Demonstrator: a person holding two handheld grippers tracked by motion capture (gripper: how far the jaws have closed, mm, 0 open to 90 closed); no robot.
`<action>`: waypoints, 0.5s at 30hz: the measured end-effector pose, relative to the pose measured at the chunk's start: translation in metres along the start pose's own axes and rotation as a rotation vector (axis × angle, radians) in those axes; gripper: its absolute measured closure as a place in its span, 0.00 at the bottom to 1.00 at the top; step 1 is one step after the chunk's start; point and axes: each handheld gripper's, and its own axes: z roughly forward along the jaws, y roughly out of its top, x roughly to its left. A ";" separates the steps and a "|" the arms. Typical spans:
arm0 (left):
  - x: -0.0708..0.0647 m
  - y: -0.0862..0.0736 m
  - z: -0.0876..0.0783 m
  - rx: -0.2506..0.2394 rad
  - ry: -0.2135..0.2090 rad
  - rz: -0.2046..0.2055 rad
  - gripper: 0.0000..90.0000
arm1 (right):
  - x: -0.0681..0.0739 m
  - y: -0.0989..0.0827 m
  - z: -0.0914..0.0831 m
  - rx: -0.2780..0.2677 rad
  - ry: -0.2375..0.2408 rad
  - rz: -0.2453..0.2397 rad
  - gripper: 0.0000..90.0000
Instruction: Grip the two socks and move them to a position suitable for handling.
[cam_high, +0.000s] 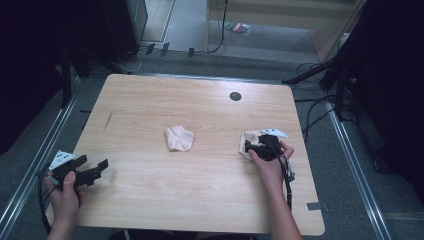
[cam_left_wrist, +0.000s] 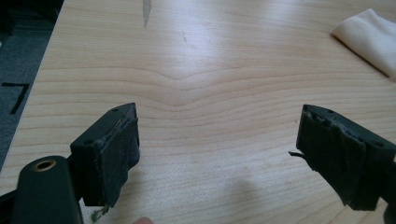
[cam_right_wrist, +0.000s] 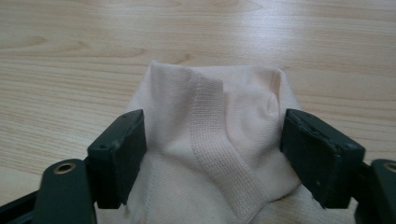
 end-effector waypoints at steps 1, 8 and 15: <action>0.000 0.000 0.000 -0.001 0.002 0.000 0.16 | 0.001 0.000 0.000 0.001 -0.016 -0.009 0.30; -0.001 0.000 0.000 0.000 0.004 0.002 0.15 | 0.005 -0.005 -0.002 -0.036 -0.031 -0.026 0.57; 0.000 0.000 0.000 -0.002 0.001 -0.004 0.16 | -0.010 -0.003 -0.005 -0.040 0.000 0.088 0.89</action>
